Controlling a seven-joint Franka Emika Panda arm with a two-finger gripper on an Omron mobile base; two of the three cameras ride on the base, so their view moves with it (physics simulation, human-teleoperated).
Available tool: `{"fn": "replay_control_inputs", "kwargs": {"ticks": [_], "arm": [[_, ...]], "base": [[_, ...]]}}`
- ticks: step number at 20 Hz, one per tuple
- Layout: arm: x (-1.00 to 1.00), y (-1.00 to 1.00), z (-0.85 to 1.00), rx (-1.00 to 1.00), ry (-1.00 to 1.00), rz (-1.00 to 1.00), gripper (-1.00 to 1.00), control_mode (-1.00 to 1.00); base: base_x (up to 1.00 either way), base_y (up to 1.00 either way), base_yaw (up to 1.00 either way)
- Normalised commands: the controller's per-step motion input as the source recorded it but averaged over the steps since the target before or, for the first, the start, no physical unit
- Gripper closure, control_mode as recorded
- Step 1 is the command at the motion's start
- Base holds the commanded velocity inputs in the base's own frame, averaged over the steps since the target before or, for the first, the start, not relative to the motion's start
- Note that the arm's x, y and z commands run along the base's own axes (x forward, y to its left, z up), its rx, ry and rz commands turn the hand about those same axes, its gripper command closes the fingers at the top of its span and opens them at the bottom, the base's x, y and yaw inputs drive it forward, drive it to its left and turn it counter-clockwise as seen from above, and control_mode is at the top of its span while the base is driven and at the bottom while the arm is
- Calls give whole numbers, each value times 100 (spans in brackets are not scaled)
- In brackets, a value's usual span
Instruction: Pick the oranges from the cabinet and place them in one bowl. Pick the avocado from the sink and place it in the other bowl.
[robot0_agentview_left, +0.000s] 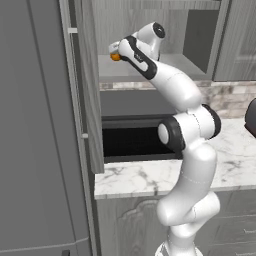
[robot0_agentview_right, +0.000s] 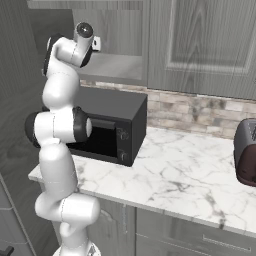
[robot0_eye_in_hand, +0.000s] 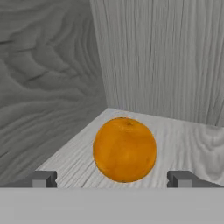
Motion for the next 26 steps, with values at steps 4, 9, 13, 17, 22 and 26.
{"fn": "replay_control_inputs", "kwargs": {"ticks": [4,9,13,17,22,26], "arm": [[28,2,-4,0,1,0,-100,-100],[26,2,-6,0,1,0,-100,-100],[22,5,-8,0,3,0,-100,-100],[23,8,-7,0,2,0,-100,-100],[19,11,-6,0,0,0,-100,-100],[16,13,-6,0,1,0,100,-100]], "base": [[0,0,0],[0,0,0],[0,0,0],[0,0,0],[0,0,0],[0,0,0]]}}
